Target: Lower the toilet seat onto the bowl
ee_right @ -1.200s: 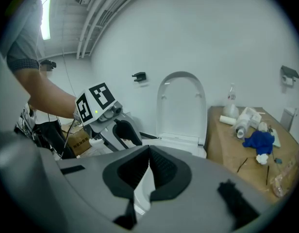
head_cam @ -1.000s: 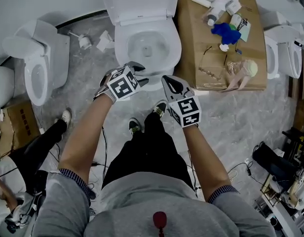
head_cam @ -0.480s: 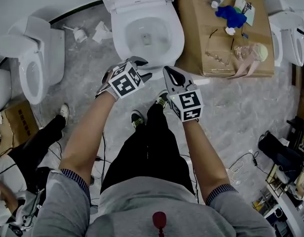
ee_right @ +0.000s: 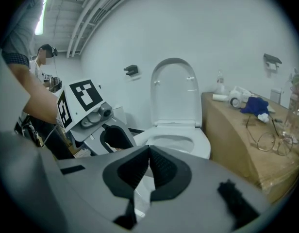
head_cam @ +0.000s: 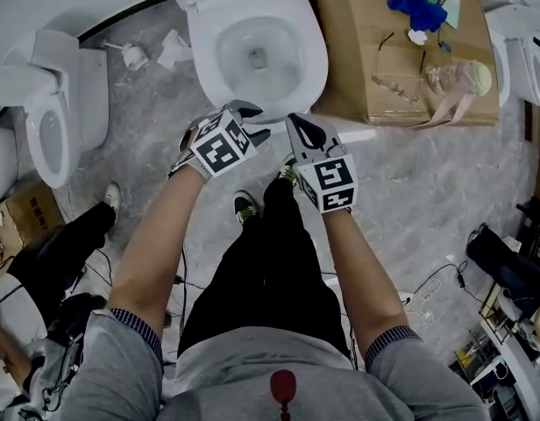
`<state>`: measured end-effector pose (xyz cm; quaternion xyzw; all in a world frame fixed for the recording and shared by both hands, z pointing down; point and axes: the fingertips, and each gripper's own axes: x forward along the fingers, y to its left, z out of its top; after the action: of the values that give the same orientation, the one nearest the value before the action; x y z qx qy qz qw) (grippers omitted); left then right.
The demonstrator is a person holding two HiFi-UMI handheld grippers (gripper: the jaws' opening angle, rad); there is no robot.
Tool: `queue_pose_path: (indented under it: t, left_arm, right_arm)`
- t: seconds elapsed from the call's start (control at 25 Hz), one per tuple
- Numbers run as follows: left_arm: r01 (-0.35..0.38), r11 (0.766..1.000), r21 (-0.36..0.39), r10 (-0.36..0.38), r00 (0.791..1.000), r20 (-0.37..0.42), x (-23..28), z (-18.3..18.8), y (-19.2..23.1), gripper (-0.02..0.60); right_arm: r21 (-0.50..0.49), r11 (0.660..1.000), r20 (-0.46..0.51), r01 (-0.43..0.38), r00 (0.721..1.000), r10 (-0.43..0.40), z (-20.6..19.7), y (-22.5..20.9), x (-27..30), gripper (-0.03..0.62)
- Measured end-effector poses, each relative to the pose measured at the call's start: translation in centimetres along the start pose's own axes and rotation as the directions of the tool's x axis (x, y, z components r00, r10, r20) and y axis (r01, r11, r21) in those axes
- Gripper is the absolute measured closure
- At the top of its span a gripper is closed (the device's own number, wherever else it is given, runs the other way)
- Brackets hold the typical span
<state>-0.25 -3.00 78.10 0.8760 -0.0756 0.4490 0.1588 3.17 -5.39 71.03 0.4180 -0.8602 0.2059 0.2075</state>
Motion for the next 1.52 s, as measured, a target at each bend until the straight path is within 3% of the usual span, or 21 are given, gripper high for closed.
queue_pose_path:
  t: [0.96, 1.52]
  left_arm:
    - [0.091, 0.992, -0.083, -0.096, 0.994, -0.059, 9.0, -6.6, -1.3, 0.397]
    - [0.118, 0.988, -0.101, -0.131, 0.983, -0.13, 12.8, -9.3, -1.0, 0.396]
  right_arm:
    - [0.071, 0.997, -0.083, 0.021, 0.996, -0.016, -8.8, -0.7, 2.8, 0.579]
    - [0.087, 0.996, -0.087, 0.01, 0.996, -0.003, -10.1, -1.5, 4.3, 0.579]
